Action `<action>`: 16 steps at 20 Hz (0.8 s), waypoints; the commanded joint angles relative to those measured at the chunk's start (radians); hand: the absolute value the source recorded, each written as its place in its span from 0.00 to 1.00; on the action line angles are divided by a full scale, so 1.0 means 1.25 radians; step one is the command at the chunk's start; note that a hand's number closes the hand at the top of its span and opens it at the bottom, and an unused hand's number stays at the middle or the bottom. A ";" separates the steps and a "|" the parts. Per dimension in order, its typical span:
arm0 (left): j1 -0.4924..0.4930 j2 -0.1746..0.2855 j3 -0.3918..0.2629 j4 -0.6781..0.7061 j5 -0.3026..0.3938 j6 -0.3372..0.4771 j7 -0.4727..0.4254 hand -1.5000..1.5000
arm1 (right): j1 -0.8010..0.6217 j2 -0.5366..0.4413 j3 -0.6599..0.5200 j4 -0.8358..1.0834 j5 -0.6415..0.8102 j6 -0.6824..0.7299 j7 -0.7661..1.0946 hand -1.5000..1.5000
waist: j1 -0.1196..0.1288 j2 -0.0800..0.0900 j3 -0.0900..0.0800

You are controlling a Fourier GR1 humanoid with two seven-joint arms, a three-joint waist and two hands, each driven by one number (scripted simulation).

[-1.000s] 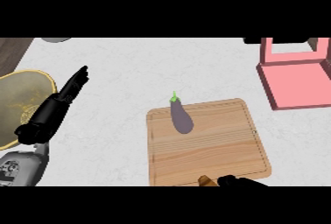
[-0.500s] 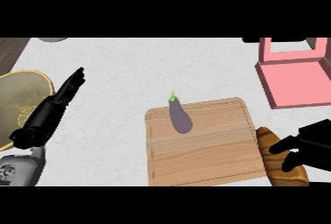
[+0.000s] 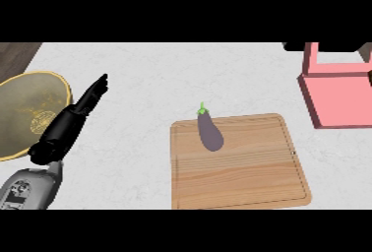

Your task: Pick the croissant from the cutting board and place it in the cardboard box

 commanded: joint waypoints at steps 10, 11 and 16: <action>-0.064 -0.020 -0.004 0.011 -0.006 -0.017 0.026 0.50 | -0.251 -0.073 0.198 0.499 0.328 0.046 -0.217 1.00 | 0.044 0.012 0.001; -0.044 -0.048 -0.028 0.014 -0.023 -0.001 0.004 0.50 | -0.270 -0.089 0.204 0.528 0.340 0.062 -0.252 1.00 | 0.040 0.012 0.001; -0.069 -0.020 -0.004 0.004 -0.008 -0.027 0.024 0.50 | -0.343 -0.078 0.285 0.663 0.457 0.035 -0.268 1.00 | 0.053 0.014 0.002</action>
